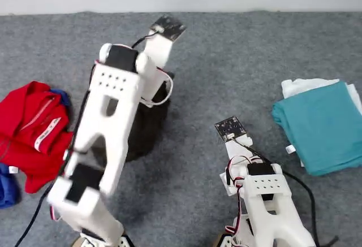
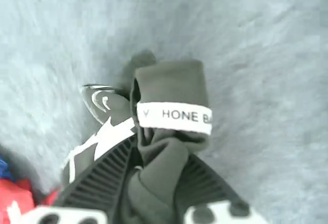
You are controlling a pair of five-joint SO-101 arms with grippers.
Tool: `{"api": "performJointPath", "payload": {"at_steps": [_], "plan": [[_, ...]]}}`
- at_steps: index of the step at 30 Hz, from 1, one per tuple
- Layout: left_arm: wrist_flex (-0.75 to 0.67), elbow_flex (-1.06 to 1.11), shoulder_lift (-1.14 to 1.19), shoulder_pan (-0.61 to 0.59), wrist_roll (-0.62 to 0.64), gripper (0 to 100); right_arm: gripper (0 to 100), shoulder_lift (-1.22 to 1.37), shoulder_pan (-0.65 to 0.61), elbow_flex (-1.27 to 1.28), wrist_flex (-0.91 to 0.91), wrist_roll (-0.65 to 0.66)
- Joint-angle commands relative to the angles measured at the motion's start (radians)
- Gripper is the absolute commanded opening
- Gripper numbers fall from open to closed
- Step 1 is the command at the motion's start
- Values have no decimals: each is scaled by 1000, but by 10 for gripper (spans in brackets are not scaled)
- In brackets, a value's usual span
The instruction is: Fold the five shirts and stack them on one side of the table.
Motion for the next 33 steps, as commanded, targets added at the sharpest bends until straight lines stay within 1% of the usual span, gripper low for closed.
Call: {"api": "performJointPath", "payload": {"at_steps": [1, 5, 6, 8, 12, 17, 19, 23, 25, 28, 30, 33], "plan": [[15, -42, -256, 66, -28, 13, 128, 1, -22, 18, 10, 11], [14, -38, -539, 190, -77, 13, 128, 1, -22, 18, 10, 11], [8, -31, -597, 210, -95, 13, 128, 1, -22, 18, 10, 11], [-20, 15, -672, 212, -124, 13, 128, 1, -22, 18, 10, 11], [-97, 200, -704, 107, -147, 13, 128, 1, -21, 18, 10, 12], [-276, 499, -709, 8, -149, 13, 126, -1, 1, 6, 10, 12], [-353, 608, -710, -15, -149, 13, 126, -1, 61, -28, 12, 12], [-496, 782, -710, -46, -150, 13, 129, -1, 248, -91, 16, 6], [-563, 851, -710, -66, -150, 14, 129, -1, 318, -144, 59, 11], [-626, 912, -706, -110, -147, 15, 127, -1, 387, -256, 153, 3], [-643, 917, -707, -149, -147, 20, 126, -1, 406, -311, 194, 3], [-667, 855, -712, -196, -144, 75, 128, -1, 401, -336, 205, 9]]}}
